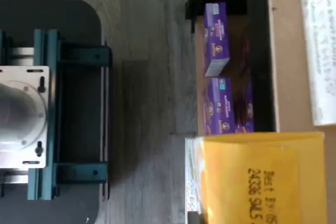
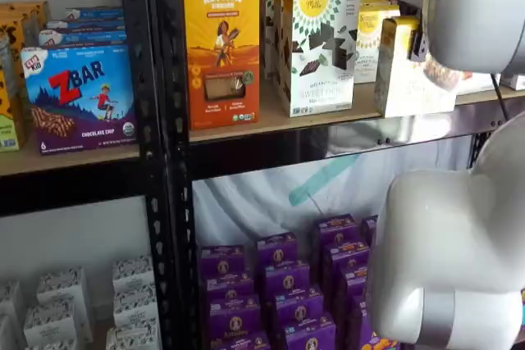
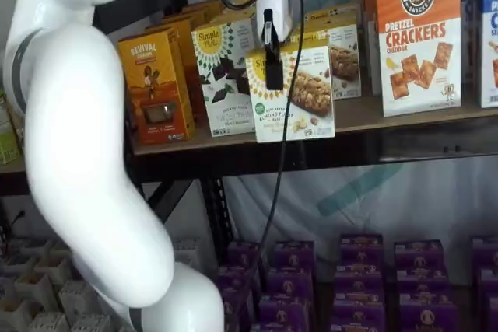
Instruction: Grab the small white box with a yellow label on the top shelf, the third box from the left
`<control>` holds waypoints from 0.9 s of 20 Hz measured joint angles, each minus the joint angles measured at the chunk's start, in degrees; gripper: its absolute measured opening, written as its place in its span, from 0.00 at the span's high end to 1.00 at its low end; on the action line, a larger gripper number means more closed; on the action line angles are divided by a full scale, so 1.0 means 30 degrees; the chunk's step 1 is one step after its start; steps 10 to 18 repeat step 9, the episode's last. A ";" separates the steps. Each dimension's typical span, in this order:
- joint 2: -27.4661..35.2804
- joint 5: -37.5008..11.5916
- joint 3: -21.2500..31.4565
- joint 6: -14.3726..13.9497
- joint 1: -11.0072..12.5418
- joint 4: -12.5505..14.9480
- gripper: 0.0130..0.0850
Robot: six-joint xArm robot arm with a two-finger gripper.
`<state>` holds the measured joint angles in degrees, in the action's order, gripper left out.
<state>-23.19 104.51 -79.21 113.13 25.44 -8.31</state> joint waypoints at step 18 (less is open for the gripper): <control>-0.1429 0.0512 0.1181 -0.0240 -0.0223 0.0095 0.72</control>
